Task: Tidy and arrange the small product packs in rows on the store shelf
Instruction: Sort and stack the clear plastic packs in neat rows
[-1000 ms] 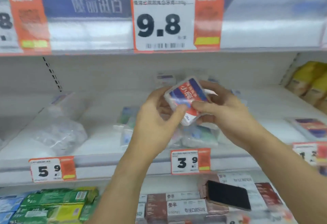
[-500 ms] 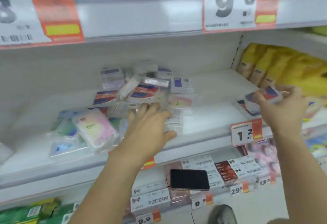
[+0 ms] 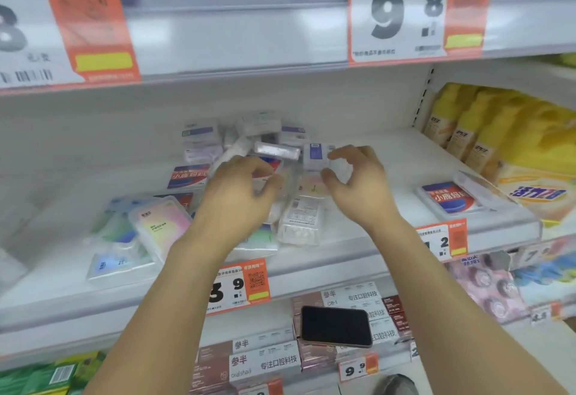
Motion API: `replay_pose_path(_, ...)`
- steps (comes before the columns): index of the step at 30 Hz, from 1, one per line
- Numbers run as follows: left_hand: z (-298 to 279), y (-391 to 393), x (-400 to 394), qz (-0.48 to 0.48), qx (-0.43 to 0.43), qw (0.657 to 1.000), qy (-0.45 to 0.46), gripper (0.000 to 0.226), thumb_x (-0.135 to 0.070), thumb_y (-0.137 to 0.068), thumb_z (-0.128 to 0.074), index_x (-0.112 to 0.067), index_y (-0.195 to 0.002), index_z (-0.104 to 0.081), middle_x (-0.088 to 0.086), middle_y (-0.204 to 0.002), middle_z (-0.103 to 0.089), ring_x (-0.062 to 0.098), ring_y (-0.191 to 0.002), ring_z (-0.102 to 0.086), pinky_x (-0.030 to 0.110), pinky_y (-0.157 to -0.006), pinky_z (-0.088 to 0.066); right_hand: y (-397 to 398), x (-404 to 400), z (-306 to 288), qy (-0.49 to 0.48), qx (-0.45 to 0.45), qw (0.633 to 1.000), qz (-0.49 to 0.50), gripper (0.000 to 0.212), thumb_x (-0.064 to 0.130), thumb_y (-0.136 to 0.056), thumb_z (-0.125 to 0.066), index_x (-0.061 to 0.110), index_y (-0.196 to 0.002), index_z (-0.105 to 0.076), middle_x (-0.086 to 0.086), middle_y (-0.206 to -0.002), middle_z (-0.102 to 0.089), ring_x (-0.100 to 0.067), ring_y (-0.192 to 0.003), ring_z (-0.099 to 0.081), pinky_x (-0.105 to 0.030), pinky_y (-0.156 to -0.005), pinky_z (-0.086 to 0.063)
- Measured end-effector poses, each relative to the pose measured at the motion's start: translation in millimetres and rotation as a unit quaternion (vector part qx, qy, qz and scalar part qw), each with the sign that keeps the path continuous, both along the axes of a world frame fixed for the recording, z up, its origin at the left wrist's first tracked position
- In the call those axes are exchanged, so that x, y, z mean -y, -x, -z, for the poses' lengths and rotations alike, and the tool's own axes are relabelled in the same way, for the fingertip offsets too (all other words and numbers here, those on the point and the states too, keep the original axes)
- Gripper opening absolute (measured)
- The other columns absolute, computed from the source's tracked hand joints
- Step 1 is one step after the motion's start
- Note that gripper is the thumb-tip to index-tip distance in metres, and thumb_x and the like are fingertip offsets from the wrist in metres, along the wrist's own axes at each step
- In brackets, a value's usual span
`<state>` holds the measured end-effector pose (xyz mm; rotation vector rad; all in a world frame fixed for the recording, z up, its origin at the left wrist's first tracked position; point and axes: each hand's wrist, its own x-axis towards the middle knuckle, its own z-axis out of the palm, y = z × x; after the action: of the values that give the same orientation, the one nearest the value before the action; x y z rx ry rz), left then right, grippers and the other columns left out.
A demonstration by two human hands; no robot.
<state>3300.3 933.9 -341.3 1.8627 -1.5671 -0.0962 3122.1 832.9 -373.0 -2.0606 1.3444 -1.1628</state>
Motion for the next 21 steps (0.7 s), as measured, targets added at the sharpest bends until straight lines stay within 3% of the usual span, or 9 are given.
replay_pose_path(3,0,-8,25,-0.055,-0.016,0.998,-0.03,0.03,-0.034,-0.09,-0.056,-0.022,-0.116,-0.062,0.004,-0.118,-0.059,0.026,-0.113,-0.053,0.041,-0.094,-0.046,-9,18,3,-0.085,-0.002,0.996,-0.04,0.045,0.032,-0.092,-0.063,0.033,-0.136,-0.052,-0.001,-0.145,-0.036,-0.022,-0.141,-0.036,-0.025,-0.106,-0.034)
replay_pose_path(6,3,-12,41,-0.084,-0.025,0.989,-0.116,0.047,-0.04,-0.086,-0.061,-0.027,-0.13,-0.051,0.009,-0.129,-0.047,0.03,-0.123,-0.044,0.043,-0.098,-0.044,-10,34,9,-0.149,-0.101,0.983,-0.039,0.068,0.049,-0.088,-0.065,0.045,-0.148,-0.034,-0.01,-0.164,-0.014,-0.026,-0.152,-0.012,-0.039,-0.119,-0.023)
replay_pose_path(8,6,-12,47,-0.088,-0.05,0.982,-0.159,0.058,-0.045,-0.078,-0.07,-0.029,-0.131,-0.051,0.007,-0.136,-0.044,0.031,-0.129,-0.04,0.042,-0.102,-0.041,-11,42,12,-0.142,-0.138,0.98,-0.023,0.068,0.054,-0.082,-0.07,0.044,-0.144,-0.043,-0.009,-0.16,-0.027,-0.027,-0.149,-0.022,-0.041,-0.12,-0.022)
replay_pose_path(10,8,-13,53,-0.094,-0.068,0.98,-0.164,0.057,-0.042,-0.07,-0.078,-0.025,-0.121,-0.059,0.005,-0.134,-0.048,0.029,-0.128,-0.043,0.042,-0.104,-0.041,-15,45,14,-0.131,-0.087,0.988,-0.006,0.056,0.05,-0.076,-0.076,0.038,-0.129,-0.059,-0.004,-0.142,-0.045,-0.026,-0.133,-0.044,-0.044,-0.113,-0.034)
replay_pose_path(13,9,-12,54,-0.114,-0.066,0.978,-0.163,0.05,-0.036,-0.065,-0.083,-0.024,-0.109,-0.062,0.008,-0.129,-0.047,0.03,-0.123,-0.046,0.041,-0.103,-0.042,-14,41,19,-0.105,-0.028,0.994,-0.009,0.041,0.04,-0.073,-0.082,0.033,-0.11,-0.066,0.002,-0.12,-0.043,-0.022,-0.112,-0.055,-0.04,-0.103,-0.045)
replay_pose_path(15,7,-9,54,-0.12,-0.066,0.977,-0.165,0.045,-0.034,-0.066,-0.083,-0.025,-0.102,-0.059,0.008,-0.124,-0.046,0.03,-0.118,-0.048,0.041,-0.1,-0.044,-8,33,20,-0.068,-0.014,0.997,-0.027,0.04,0.033,-0.073,-0.085,0.029,-0.109,-0.068,0.003,-0.119,-0.038,-0.015,-0.106,-0.054,-0.025,-0.099,-0.046)
replay_pose_path(17,7,-9,54,-0.124,-0.075,0.977,-0.155,0.04,-0.033,-0.066,-0.084,-0.022,-0.094,-0.058,0.005,-0.115,-0.047,0.028,-0.117,-0.048,0.04,-0.098,-0.044,0,25,17,-0.034,0.006,0.999,-0.035,0.04,0.029,-0.075,-0.086,0.026,-0.112,-0.069,0.004,-0.125,-0.036,-0.003,-0.101,-0.049,-0.002,-0.085,-0.04)
replay_pose_path(18,7,-10,55,-0.128,-0.085,0.977,-0.145,0.04,-0.034,-0.065,-0.085,-0.021,-0.091,-0.058,0.003,-0.11,-0.046,0.028,-0.12,-0.047,0.039,-0.098,-0.043,4,20,14,-0.015,0.023,0.999,-0.032,0.041,0.031,-0.076,-0.085,0.028,-0.113,-0.069,0.006,-0.127,-0.037,-0.001,-0.101,-0.049,0.002,-0.081,-0.038)
replay_pose_path(21,8,-7,53,-0.148,-0.125,0.973,-0.126,0.054,-0.036,-0.06,-0.085,-0.021,-0.103,-0.056,0.008,-0.119,-0.043,0.03,-0.122,-0.043,0.038,-0.097,-0.043,14,5,3,-0.003,0.124,0.992,-0.018,0.04,0.049,-0.079,-0.078,0.036,-0.116,-0.066,0.009,-0.12,-0.052,-0.008,-0.102,-0.062,-0.015,-0.085,-0.051)
